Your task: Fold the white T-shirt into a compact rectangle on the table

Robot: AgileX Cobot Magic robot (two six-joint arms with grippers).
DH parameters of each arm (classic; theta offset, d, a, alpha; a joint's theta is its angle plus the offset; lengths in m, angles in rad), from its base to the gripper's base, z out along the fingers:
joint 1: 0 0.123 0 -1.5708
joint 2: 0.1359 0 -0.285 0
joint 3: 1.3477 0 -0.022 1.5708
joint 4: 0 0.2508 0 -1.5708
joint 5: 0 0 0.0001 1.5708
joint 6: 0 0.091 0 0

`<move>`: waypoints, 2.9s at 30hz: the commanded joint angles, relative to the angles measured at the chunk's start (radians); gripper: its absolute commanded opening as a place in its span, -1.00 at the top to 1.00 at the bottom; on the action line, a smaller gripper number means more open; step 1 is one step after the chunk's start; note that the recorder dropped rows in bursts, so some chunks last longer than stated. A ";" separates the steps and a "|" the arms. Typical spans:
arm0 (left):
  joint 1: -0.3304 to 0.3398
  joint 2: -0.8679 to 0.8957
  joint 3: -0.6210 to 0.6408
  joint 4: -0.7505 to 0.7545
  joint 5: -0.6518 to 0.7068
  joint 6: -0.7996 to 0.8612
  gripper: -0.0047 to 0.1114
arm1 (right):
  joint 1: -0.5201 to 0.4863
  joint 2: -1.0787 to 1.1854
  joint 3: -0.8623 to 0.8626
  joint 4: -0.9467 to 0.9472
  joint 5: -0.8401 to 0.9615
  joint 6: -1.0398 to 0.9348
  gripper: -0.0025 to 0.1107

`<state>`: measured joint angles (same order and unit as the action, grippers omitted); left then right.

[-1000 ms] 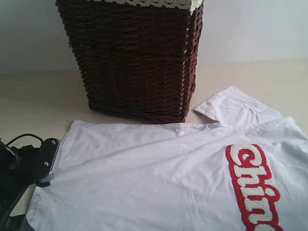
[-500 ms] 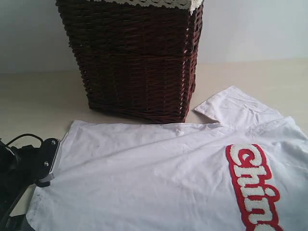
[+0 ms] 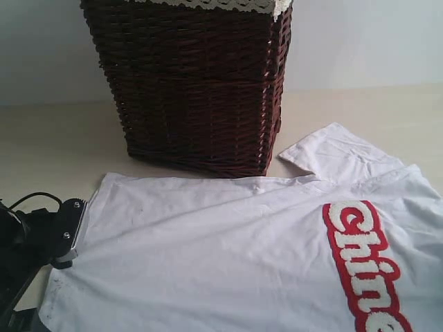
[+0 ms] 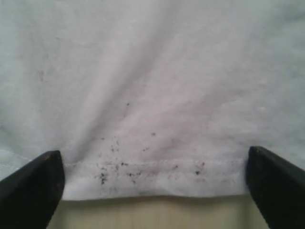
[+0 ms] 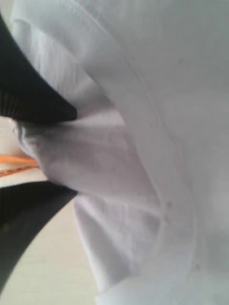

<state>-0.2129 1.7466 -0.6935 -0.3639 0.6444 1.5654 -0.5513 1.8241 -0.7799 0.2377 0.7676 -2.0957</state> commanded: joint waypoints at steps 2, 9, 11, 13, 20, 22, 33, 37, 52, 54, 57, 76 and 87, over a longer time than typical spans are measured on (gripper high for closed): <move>0.004 0.033 0.019 0.035 0.029 -0.026 -0.80 | -0.001 0.055 0.025 -0.079 0.003 -0.020 0.93; 0.004 0.033 0.019 0.035 0.029 -0.026 -0.80 | -0.001 -0.004 0.025 -0.042 0.060 -0.020 0.96; 0.004 0.033 0.019 0.035 0.029 -0.026 -0.80 | -0.001 -0.043 0.025 0.012 0.066 -0.020 0.96; 0.004 0.033 0.019 0.035 0.029 -0.026 -0.80 | -0.001 -0.082 0.025 0.057 0.073 -0.020 0.96; 0.004 0.033 0.019 0.035 0.029 -0.026 -0.80 | -0.001 -0.114 0.025 0.083 0.073 -0.020 0.96; 0.004 0.033 0.019 0.035 0.029 -0.026 -0.80 | -0.001 -0.114 0.025 0.092 0.073 -0.020 0.96; 0.004 0.033 0.019 0.035 0.029 -0.026 -0.80 | -0.001 -0.114 0.025 0.147 0.099 -0.020 0.96; 0.004 0.033 0.019 0.035 0.029 -0.026 -0.80 | -0.001 -0.114 0.025 0.145 0.099 -0.020 0.96; 0.004 0.033 0.019 -0.088 0.045 -0.030 -0.80 | -0.001 -0.114 0.025 0.156 0.099 0.039 0.96; 0.004 0.033 0.019 -0.098 0.045 -0.030 -0.80 | -0.001 -0.114 0.025 0.156 0.099 0.039 0.96; 0.004 0.033 0.019 -0.098 0.045 -0.030 -0.80 | -0.001 -0.114 0.025 0.156 0.099 0.039 0.96; 0.004 0.033 0.019 -0.096 0.048 -0.068 -0.80 | -0.001 -0.114 0.025 0.155 0.101 0.039 0.96; 0.004 0.033 0.019 -0.096 0.024 -0.081 -0.65 | -0.001 -0.114 0.025 0.155 0.101 0.042 0.96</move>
<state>-0.2090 1.7466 -0.6935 -0.4632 0.6417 1.5061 -0.5513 1.7197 -0.7581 0.3832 0.8619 -2.0539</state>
